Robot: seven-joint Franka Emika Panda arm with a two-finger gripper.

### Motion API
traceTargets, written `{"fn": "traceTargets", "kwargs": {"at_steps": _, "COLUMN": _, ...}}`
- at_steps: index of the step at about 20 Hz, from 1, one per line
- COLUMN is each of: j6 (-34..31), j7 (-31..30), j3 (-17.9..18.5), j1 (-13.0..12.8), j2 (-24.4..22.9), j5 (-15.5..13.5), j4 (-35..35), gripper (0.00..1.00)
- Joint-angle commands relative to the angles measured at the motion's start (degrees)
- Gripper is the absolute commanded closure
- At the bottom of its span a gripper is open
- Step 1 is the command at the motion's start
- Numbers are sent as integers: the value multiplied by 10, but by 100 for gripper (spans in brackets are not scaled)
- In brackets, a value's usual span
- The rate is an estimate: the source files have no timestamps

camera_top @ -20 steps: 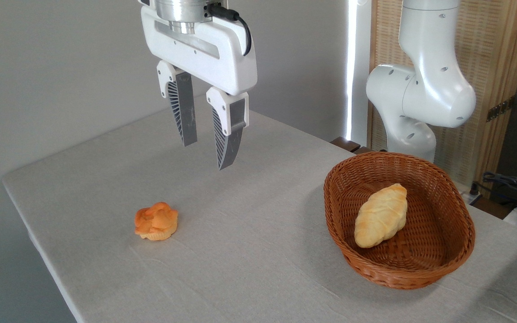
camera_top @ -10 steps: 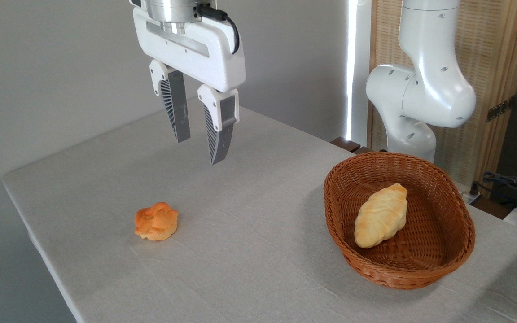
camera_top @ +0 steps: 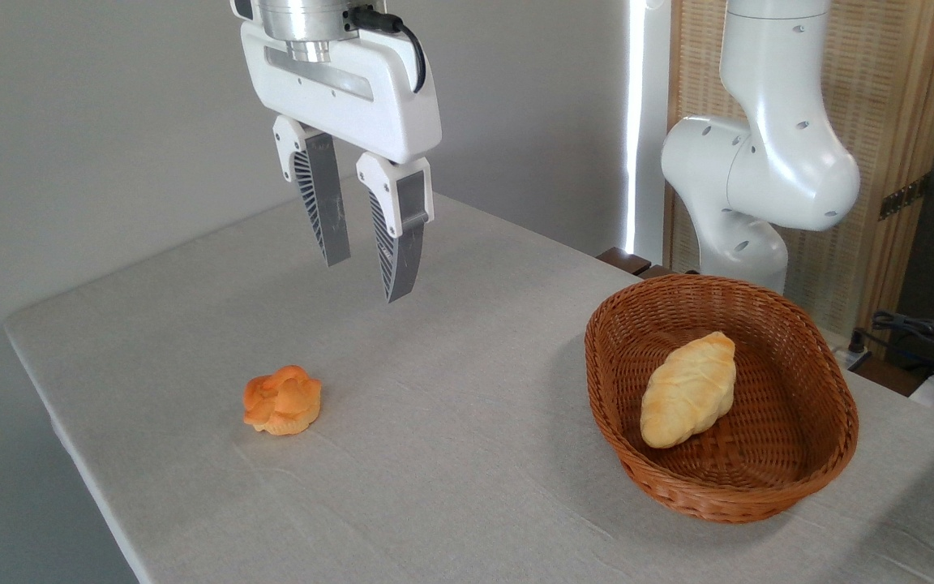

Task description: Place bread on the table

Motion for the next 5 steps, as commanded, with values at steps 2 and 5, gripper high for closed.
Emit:
{"fn": "traceTargets", "kwargs": {"at_steps": 2, "j6": -3, "j7": -5, "j3": -4, "j1": 8, "j2": -2, "j5": 10, "j4": 0, "gripper": 0}}
{"fn": "traceTargets", "kwargs": {"at_steps": 5, "j6": -3, "j7": -7, "j3": 0, "j1": 8, "j2": -3, "j5": 9, "j4": 1, "gripper": 0}}
